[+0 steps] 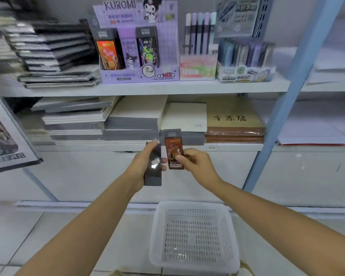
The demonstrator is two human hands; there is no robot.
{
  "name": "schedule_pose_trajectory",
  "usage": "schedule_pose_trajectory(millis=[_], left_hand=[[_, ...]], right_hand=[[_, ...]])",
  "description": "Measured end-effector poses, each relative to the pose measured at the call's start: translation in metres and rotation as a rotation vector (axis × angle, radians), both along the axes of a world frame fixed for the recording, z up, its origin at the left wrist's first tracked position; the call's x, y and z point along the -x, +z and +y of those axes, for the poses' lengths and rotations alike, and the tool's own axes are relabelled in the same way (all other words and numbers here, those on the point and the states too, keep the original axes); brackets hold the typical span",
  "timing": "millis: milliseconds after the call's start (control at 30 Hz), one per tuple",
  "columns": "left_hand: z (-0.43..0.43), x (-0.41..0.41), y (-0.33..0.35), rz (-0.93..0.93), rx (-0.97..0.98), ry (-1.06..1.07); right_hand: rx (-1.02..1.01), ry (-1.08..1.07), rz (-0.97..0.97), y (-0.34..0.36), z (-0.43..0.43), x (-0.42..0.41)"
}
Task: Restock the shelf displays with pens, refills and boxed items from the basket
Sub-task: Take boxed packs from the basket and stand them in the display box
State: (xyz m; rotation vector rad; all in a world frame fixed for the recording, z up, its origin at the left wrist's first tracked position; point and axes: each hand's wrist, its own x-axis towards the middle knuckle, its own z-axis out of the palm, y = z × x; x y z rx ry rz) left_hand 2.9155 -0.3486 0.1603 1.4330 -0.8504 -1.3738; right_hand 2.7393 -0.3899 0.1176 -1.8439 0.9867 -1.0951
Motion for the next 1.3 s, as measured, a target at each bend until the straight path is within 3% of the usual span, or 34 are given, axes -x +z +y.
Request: schedule_pose_trajectory(millis=[200,467,567,700,967,1300], left_hand=[[0.008,-0.001,0.043,-0.29,0.227,-0.006],[0.011,-0.012,0.105,-0.33,0.433,-0.058],[0.011,-0.015,0.122,-0.34,0.444,-0.066],[0.0,-0.03,0.142,-0.205,0.421,-0.001],[-0.027,-0.066,0.171,-0.168,0.579,0.016],[-0.079,-0.059,0.171,-0.27,0.57,-0.054]], right_hand=[[-0.076,0.034,-0.216,0.067,0.004,-0.014],[0.044,-0.023,-0.329,0.158,-0.006,-0.025],[0.12,-0.026,-0.24,0.189,-0.016,-0.026],[0.232,-0.056,-0.22,0.23,-0.026,-0.029],[0.537,-0.273,-0.049,0.312,-0.075,-0.033],[0.481,-0.24,0.337,0.327,-0.131,-0.048]])
